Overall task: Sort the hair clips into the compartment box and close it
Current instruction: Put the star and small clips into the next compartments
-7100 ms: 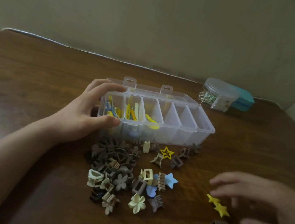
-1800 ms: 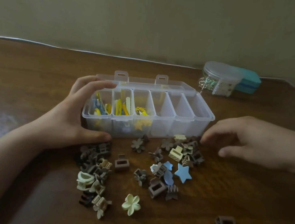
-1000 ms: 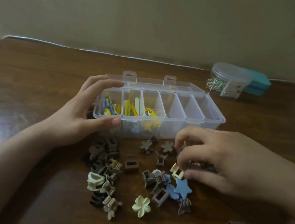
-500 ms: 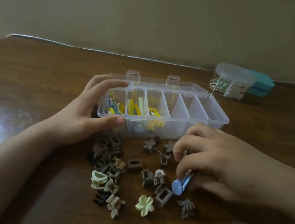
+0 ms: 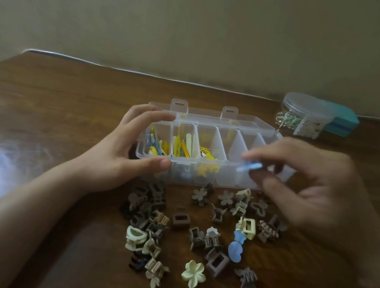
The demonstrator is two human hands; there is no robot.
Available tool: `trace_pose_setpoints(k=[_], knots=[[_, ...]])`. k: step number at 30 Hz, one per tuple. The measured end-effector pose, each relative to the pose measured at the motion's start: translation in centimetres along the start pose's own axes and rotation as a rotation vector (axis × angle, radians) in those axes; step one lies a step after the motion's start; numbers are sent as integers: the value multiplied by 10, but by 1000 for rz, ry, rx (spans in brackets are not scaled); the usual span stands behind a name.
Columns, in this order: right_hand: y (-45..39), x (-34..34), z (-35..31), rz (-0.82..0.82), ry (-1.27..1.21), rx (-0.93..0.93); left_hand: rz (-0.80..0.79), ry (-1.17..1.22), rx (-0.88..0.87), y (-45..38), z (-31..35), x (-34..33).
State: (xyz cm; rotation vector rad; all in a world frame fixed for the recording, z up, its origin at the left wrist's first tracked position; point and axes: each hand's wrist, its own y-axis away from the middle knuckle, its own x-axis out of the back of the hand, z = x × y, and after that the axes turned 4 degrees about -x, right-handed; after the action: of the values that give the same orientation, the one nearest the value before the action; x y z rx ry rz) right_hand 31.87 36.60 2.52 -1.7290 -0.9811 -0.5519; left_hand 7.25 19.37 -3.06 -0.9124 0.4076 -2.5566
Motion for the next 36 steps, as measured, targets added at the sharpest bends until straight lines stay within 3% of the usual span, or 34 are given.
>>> trace_pose_setpoints(k=[2,5,7,12,17,19,23,33,36], knots=[[-13,-14,2,83,38,-69,4,-11,-1,0,1,0],[-22,-33,7,-106,182,-175,1,-33,0,0,2,0],[-17,-39,10,-203,277,-137,-6,-30,12,0,1,0],[-3,-17,5,-82,199,19,-4,-13,32,0,0,0],[12,3,2,-550,203,124,-3,-28,30,0,0,-1],[12,2,6,-626,286,131,-7,-27,32,-1,0,-1],[13,-6,16,-614,349,201,-12,-32,36,0,-1,-1],[10,-7,14,-562,274,145,-13,-26,43,0,0,0],[9,-7,5,-435,1,72,-14,-23,50,-1,0,0]])
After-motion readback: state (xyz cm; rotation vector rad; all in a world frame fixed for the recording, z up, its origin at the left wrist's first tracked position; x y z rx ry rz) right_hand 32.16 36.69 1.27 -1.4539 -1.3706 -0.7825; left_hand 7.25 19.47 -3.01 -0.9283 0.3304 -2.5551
